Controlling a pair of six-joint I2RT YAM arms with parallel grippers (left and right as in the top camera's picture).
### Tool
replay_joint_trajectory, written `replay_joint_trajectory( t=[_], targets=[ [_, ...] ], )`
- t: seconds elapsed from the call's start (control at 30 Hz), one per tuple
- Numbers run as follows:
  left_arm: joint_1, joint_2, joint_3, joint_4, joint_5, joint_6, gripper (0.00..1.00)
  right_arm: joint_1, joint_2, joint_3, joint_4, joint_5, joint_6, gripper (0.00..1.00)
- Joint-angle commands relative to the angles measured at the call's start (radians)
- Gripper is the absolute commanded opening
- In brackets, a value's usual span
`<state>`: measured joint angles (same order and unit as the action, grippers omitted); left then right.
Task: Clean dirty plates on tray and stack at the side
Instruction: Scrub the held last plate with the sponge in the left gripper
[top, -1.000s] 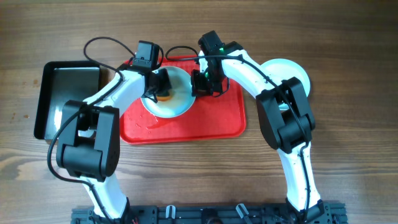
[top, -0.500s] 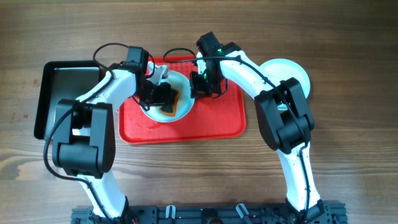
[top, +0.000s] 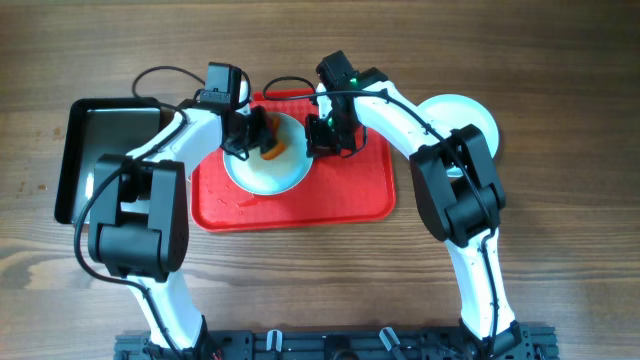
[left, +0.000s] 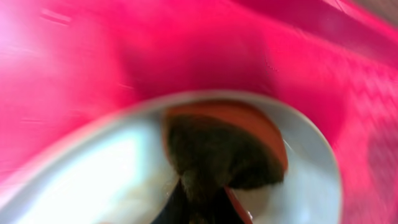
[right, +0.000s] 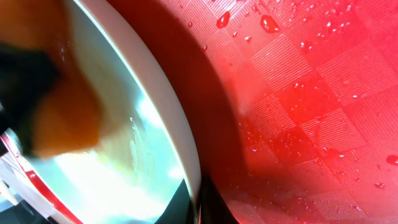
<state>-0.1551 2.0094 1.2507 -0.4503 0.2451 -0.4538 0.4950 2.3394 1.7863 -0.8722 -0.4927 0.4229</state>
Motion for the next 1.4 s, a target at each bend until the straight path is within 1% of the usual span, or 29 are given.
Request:
replay_joint_trajectory(
  t=[0.0,0.03,0.1,0.17,0.23,0.33,0.37,0.5,0.53,0.57,0.63,0.73,0.8,0.87,0.9,0.97,1.1,1.17,1.2,1.23,1.3,1.33,1.37],
  targets=[
    [0.016,0.063,-0.04,-0.089,-0.41,-0.234,0.04,0.003,0.024,-0.011,0.004,-0.002,-0.003,0.04],
    [0.016,0.063,-0.04,-0.131,-0.452,-0.292,0.04,0.003,0.024,-0.011,0.004,-0.002,-0.003,0.04],
    [0.016,0.063,-0.04,-0.256,-0.52,-0.448,0.04,0.003,0.024,-0.011,0.004,-0.002,-0.003,0.04],
    [0.016,0.063,-0.04,-0.341,-0.527,-0.538,0.04,0.003,0.024,-0.011,0.004,-0.002,-0.003,0.04],
    [0.016,0.063,-0.04,-0.422,-0.527,-0.658,0.04,0.003,0.024,-0.011,0.004,-0.002,-0.001,0.04],
    [0.016,0.063,-0.04,-0.515,-0.527,-0.785,0.04,0.003,0.024,-0.011,0.004,-0.003,-0.002,0.04],
    [0.016,0.063,-0.04,-0.529,-0.527,-0.793,0.04,0.003,0.024,-0.011,0.003,-0.003,-0.001,0.04],
    [0.015,0.063,-0.04,-0.53,-0.526,-0.785,0.04,0.003,0.024,-0.011,0.003,-0.003,-0.001,0.04],
    [0.013,0.063,-0.04,-0.53,-0.522,-0.743,0.04,0.003,0.024,-0.011,0.004,-0.005,-0.001,0.04],
    [0.01,0.063,-0.04,-0.519,-0.476,-0.605,0.04,0.003,0.024,-0.011,0.004,-0.005,-0.001,0.04],
    [0.002,0.063,-0.04,-0.497,-0.324,-0.343,0.04,0.003,0.024,-0.011,0.004,-0.005,-0.001,0.04],
    [-0.009,0.063,-0.04,-0.496,-0.115,-0.145,0.04,0.003,0.024,-0.011,0.004,-0.005,-0.001,0.04],
    [-0.011,0.063,-0.04,-0.46,0.037,-0.016,0.04,0.003,0.024,-0.011,0.004,-0.005,-0.002,0.04],
    [-0.011,0.063,-0.04,-0.408,0.184,0.095,0.04,0.003,0.024,-0.011,0.004,-0.005,-0.001,0.04],
    [-0.011,0.063,-0.04,-0.388,0.217,0.116,0.04,0.003,0.024,-0.011,0.004,-0.005,-0.001,0.04],
    [-0.009,0.063,-0.04,-0.348,0.225,0.137,0.04,0.003,0.024,-0.011,0.004,-0.005,-0.002,0.04],
    [0.027,0.065,-0.04,-0.187,0.214,0.117,0.04,0.003,0.024,-0.011,0.004,-0.005,0.0,0.04],
    [0.045,0.065,-0.04,-0.092,0.195,0.044,0.04,0.003,0.024,-0.011,0.003,-0.005,-0.001,0.04],
    [0.051,0.065,-0.04,-0.06,0.161,0.005,0.04,0.003,0.024,-0.011,0.003,-0.005,-0.001,0.04],
    [0.059,0.065,-0.04,-0.035,0.075,-0.053,0.04,0.003,0.024,-0.011,0.004,-0.005,-0.001,0.04],
    [0.064,0.065,-0.04,-0.048,-0.088,-0.142,0.04,0.003,0.024,-0.011,0.004,-0.005,-0.001,0.04],
    [0.064,0.065,-0.04,-0.093,-0.214,-0.221,0.04,0.003,0.024,-0.011,0.004,-0.005,-0.001,0.04],
    [0.063,0.065,-0.04,-0.129,-0.274,-0.269,0.04,0.003,0.024,-0.011,0.003,-0.005,-0.001,0.04]
  ],
)
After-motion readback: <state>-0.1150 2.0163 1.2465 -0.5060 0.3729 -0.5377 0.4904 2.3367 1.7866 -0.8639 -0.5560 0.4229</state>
